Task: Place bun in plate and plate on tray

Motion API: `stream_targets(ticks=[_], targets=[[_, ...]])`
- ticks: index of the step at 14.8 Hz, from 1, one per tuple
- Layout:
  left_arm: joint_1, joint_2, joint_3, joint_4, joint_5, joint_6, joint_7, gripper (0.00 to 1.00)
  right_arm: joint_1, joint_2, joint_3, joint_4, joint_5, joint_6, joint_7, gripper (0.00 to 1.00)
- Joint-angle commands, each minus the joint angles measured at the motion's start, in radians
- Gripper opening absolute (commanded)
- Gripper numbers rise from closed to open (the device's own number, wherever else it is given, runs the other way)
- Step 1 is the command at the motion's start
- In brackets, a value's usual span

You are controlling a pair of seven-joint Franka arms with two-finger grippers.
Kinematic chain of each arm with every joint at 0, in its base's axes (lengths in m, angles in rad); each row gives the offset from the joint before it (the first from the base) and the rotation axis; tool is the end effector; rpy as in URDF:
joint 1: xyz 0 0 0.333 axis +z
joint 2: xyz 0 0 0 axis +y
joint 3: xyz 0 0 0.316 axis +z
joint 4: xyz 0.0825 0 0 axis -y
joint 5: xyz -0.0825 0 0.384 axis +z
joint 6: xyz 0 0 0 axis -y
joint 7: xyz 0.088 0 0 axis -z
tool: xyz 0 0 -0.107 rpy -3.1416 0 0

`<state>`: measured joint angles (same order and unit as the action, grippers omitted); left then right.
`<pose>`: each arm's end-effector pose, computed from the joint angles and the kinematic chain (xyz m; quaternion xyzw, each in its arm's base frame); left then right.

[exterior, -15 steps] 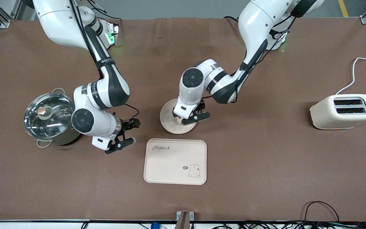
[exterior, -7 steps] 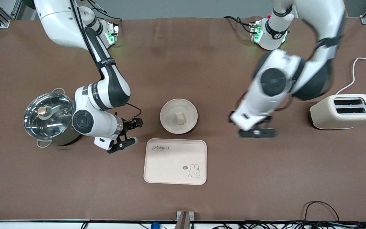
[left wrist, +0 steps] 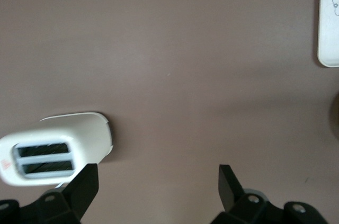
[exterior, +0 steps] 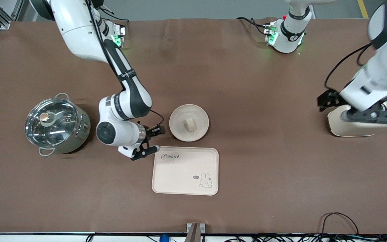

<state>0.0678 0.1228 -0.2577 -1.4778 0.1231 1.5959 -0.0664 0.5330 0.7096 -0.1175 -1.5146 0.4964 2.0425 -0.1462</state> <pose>0.5868 -0.0900 0.6028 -0.9970 0.0623 -0.0055 0.0456 0.6197 0.3155 0.2359 -0.9697 -0.1547 0.1057 0.1570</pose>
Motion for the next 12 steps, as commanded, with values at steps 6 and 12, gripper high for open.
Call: stream_targets(ticks=[6, 12], targets=[[-0.021, -0.095, 0.046, -0.024, -0.057, -0.027, 0.007, 1.0, 0.067, 0.07, -0.005, 0.004, 0.071, 0.074, -0.003, 0.71], [-0.052, -0.08, 0.17, 0.022, -0.194, -0.065, 0.026, 1.0, 0.082, 0.079, 0.009, 0.004, 0.073, 0.078, -0.003, 0.51]])
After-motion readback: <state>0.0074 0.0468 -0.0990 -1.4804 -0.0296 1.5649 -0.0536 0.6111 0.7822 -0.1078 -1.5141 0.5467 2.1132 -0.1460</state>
